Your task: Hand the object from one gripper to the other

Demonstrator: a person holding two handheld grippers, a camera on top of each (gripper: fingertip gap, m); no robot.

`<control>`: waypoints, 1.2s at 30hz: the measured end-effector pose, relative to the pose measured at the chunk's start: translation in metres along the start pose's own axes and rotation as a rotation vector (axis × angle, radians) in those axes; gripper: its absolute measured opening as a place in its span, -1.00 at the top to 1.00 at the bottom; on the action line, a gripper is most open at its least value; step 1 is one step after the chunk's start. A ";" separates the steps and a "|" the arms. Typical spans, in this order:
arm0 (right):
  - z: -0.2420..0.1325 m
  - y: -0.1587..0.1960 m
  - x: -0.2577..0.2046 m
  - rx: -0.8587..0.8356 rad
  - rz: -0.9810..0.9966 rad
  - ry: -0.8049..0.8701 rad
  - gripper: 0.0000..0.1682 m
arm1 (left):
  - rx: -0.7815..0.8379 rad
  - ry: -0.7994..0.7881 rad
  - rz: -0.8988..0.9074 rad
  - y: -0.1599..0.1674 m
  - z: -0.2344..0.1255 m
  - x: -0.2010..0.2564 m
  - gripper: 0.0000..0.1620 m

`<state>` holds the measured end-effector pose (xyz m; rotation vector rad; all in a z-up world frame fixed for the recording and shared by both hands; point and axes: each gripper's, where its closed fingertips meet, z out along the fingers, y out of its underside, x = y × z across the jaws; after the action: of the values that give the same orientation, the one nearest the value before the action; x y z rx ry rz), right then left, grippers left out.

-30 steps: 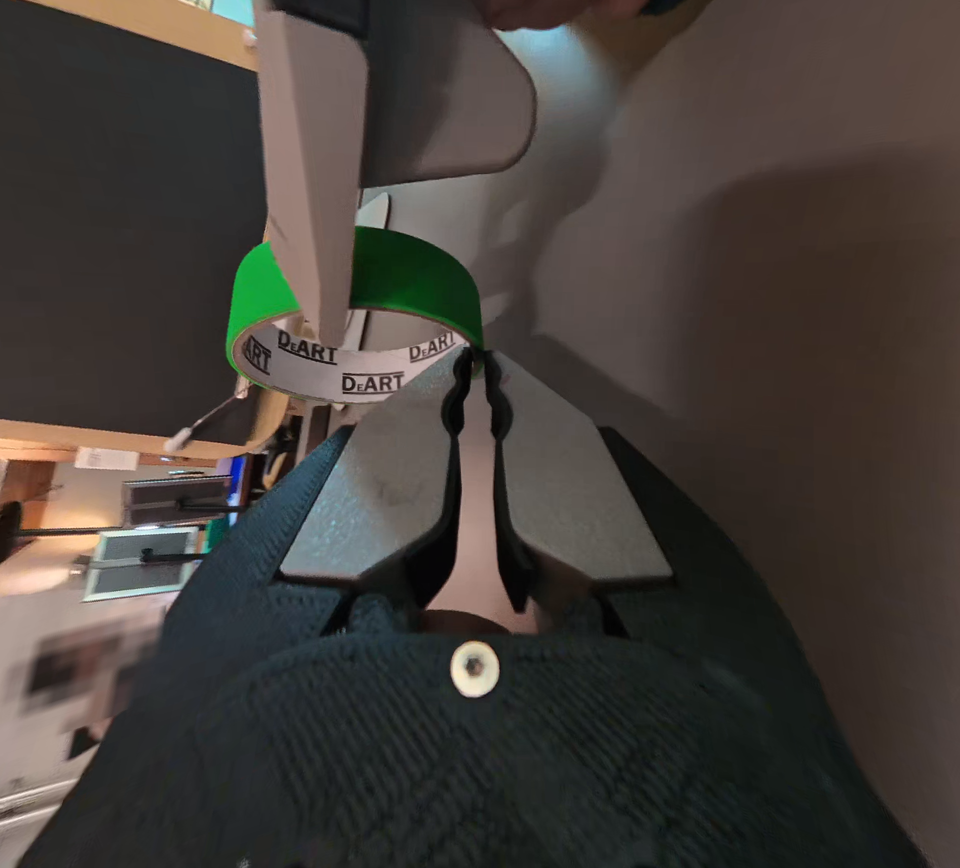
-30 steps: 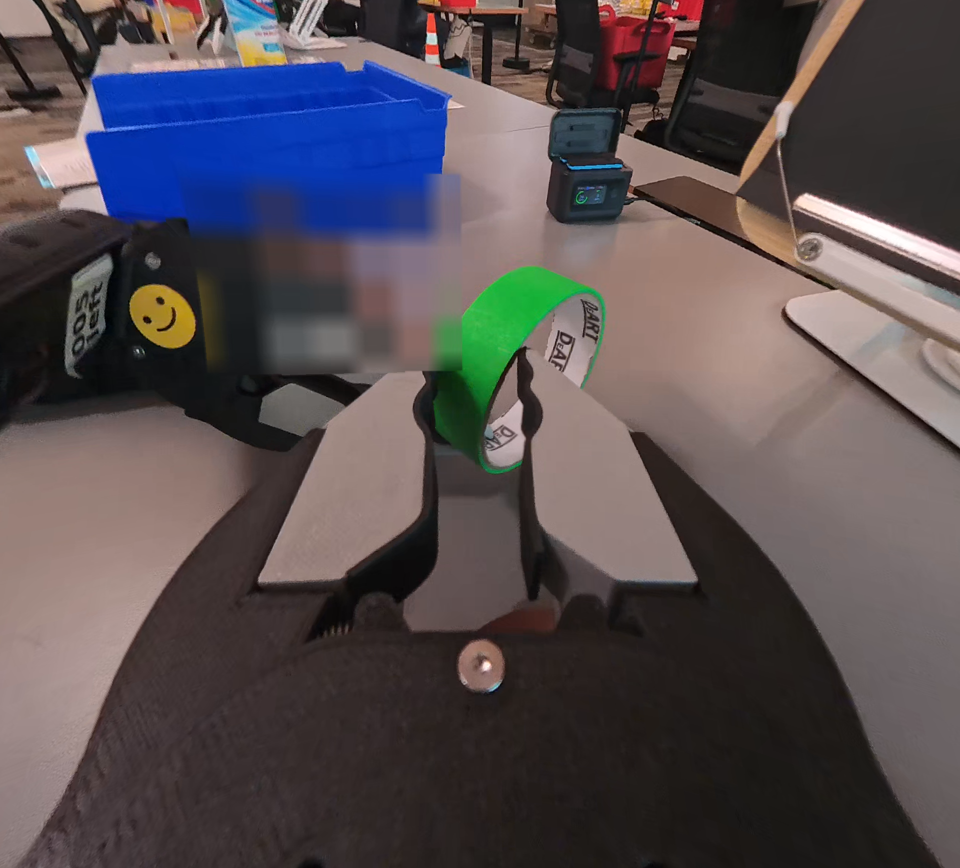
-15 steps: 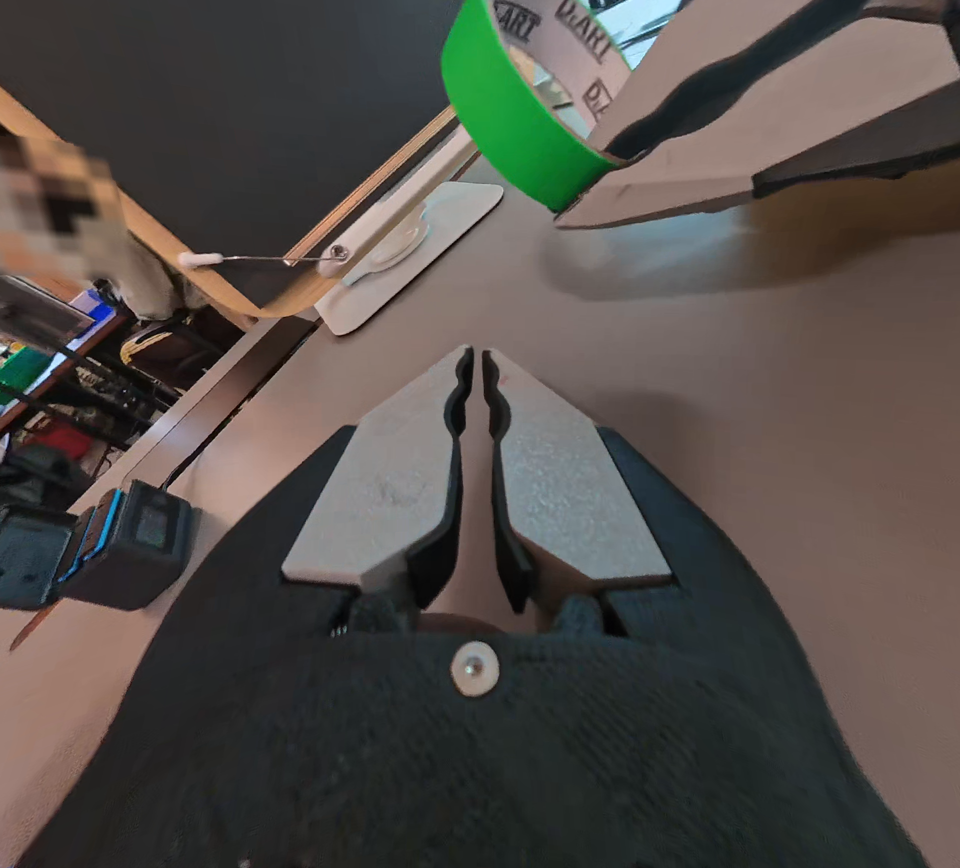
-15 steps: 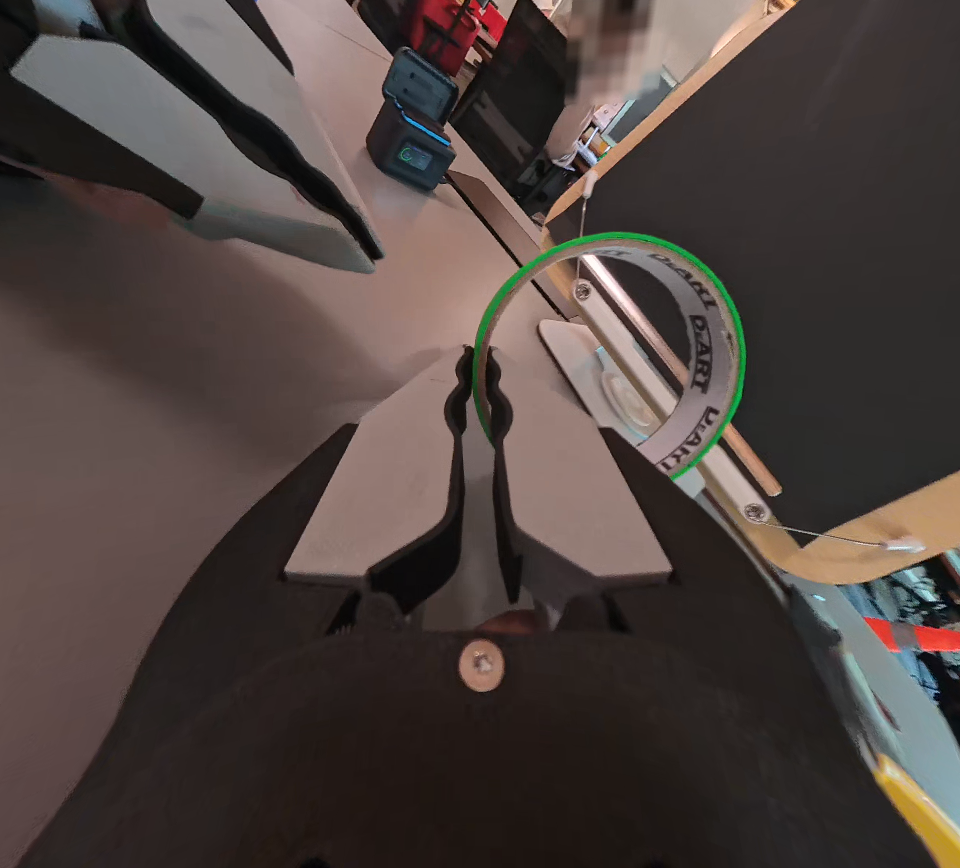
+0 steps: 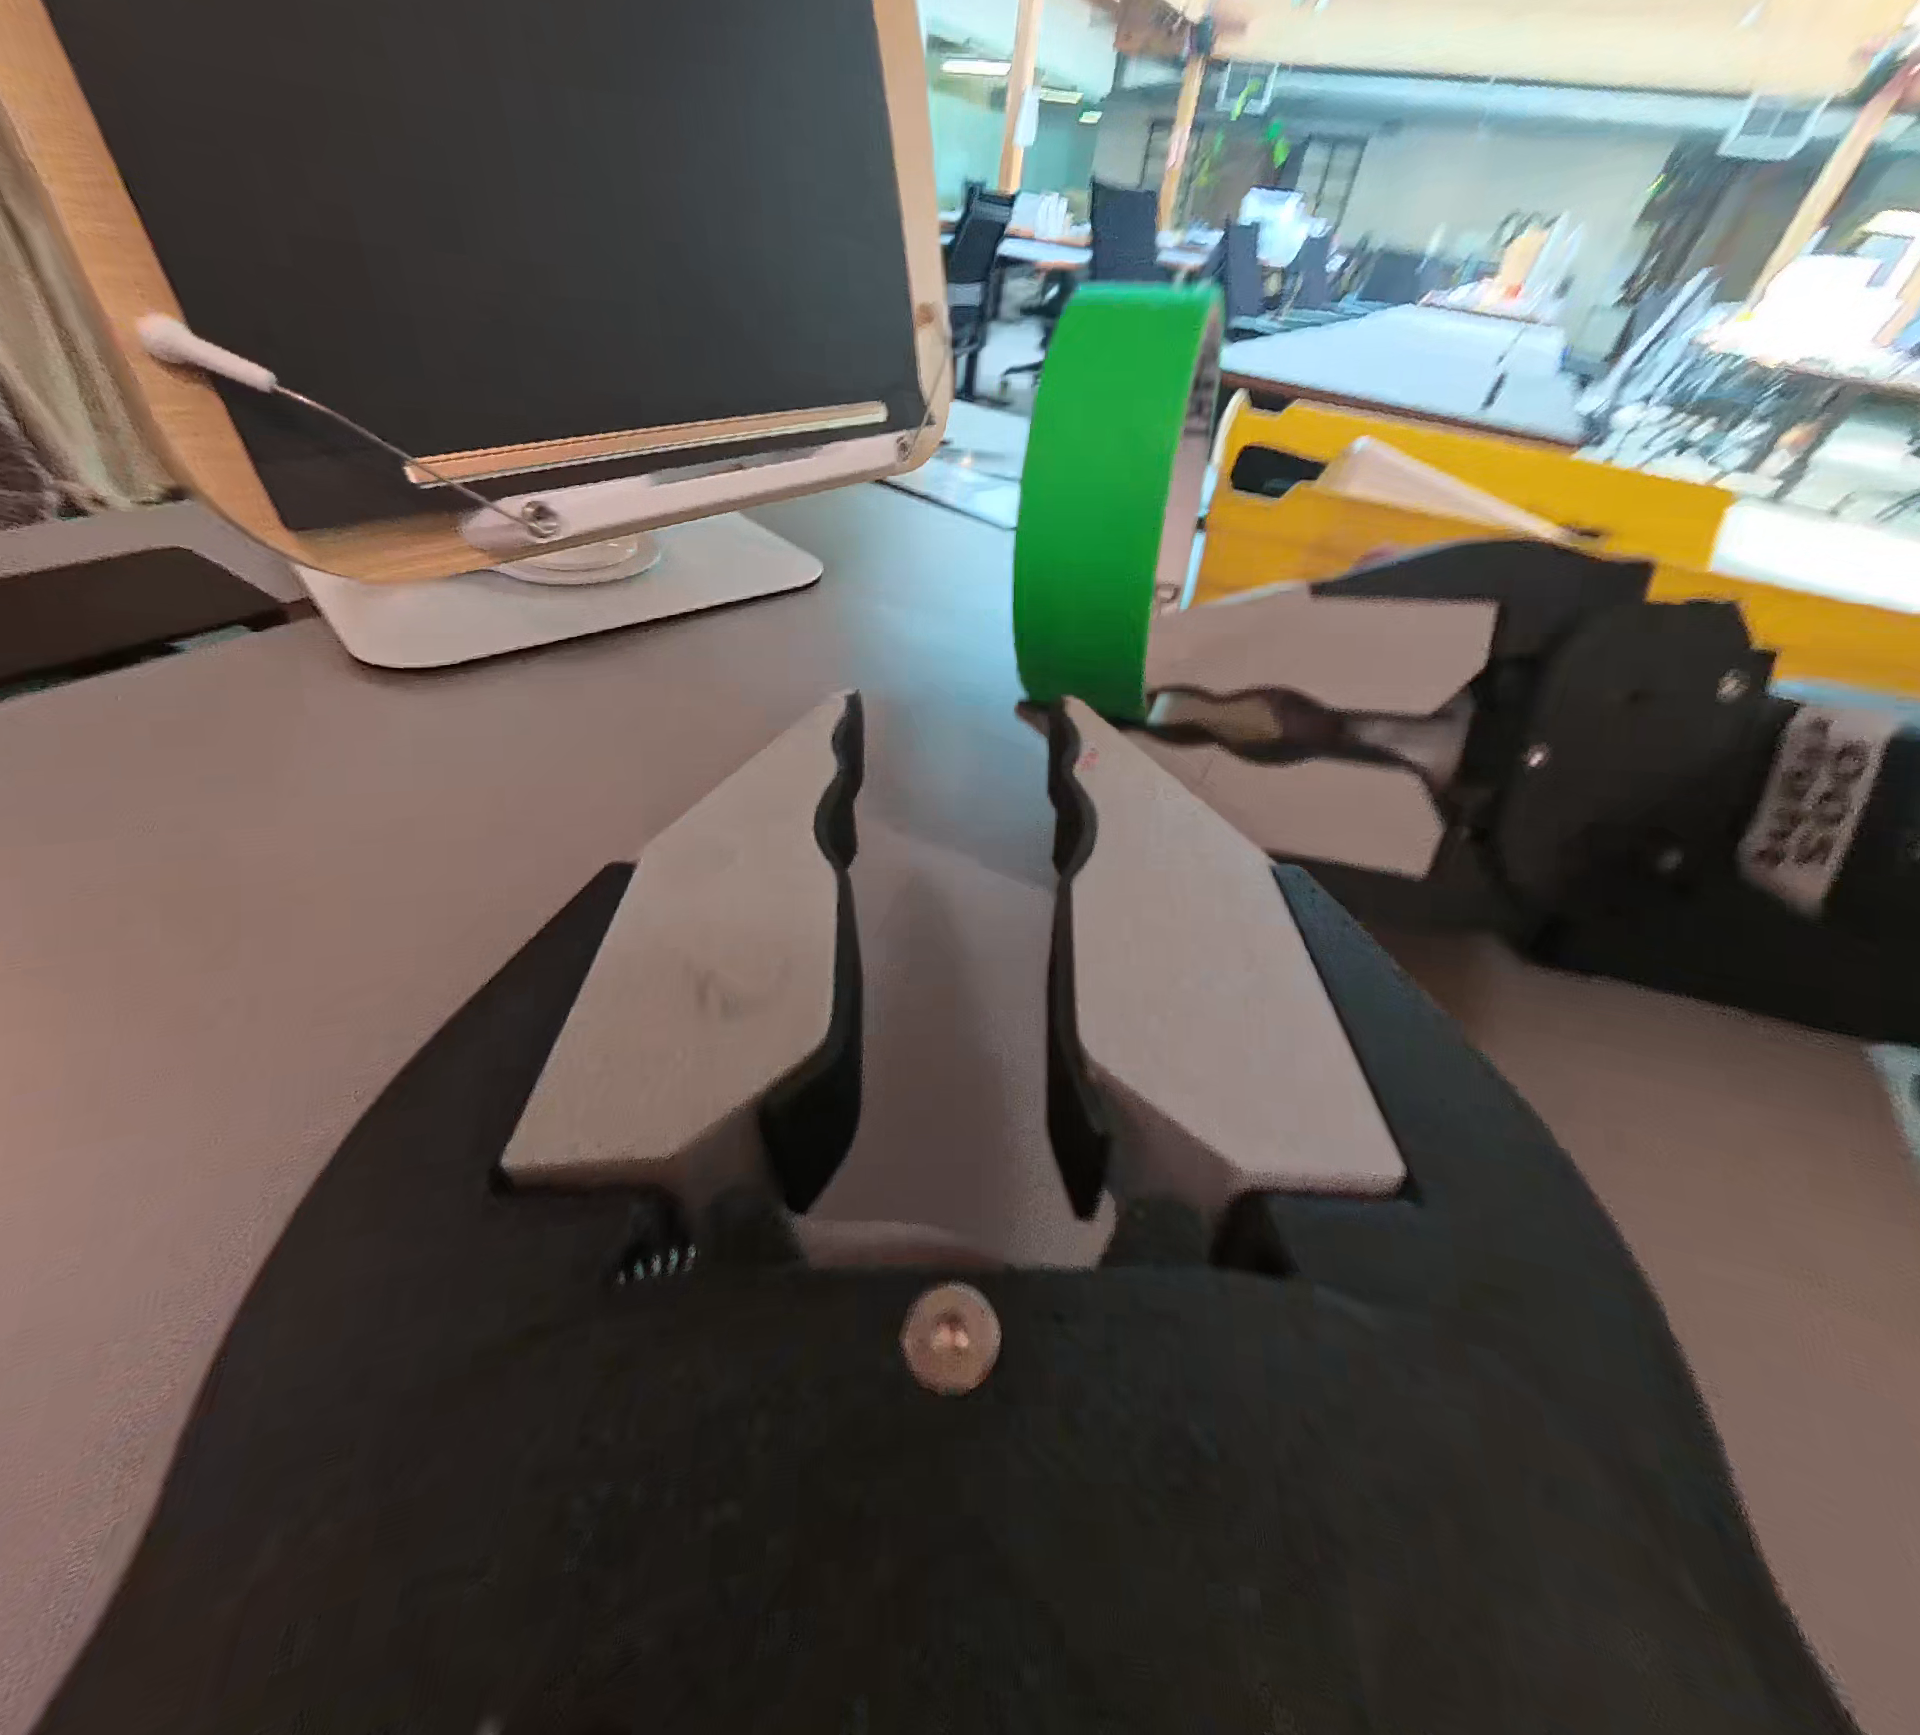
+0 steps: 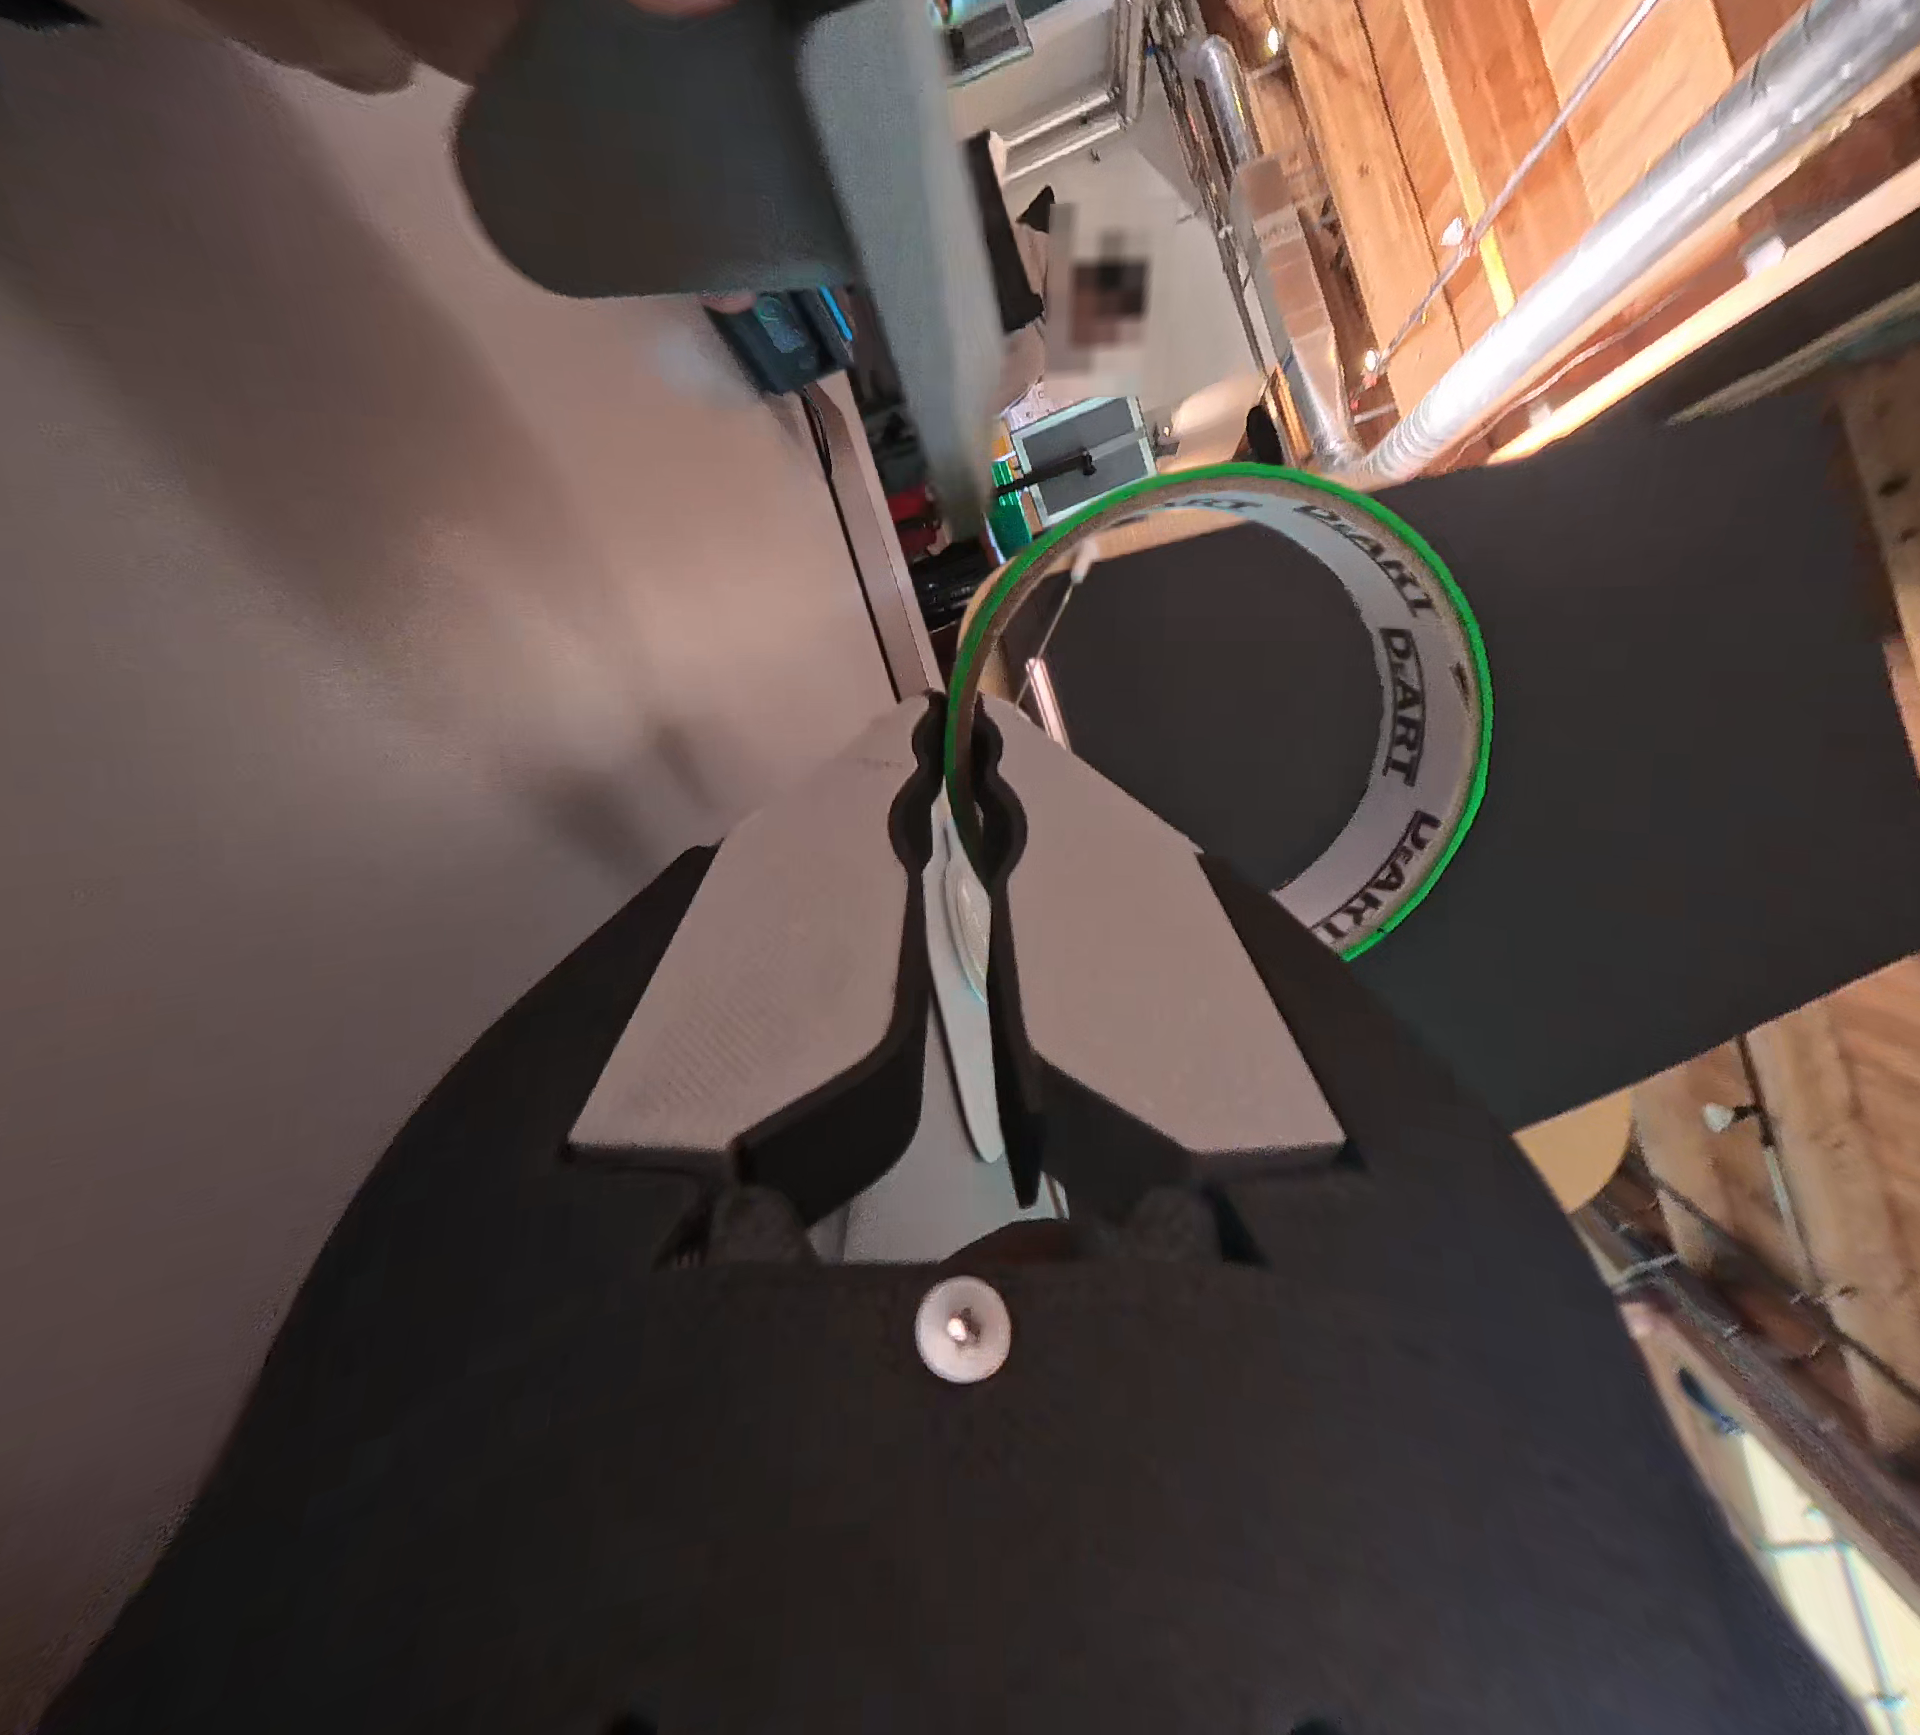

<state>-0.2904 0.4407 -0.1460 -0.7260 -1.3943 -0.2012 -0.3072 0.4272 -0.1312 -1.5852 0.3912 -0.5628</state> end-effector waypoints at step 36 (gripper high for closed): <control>-0.053 -0.044 0.032 0.537 1.404 -0.782 0.49 | 0.208 0.449 -0.064 -0.039 -0.038 0.048 0.69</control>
<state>-0.2646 0.3854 -0.1009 -1.1983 -1.2156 1.6275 -0.2926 0.3725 -0.0858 -1.2685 0.5974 -0.9829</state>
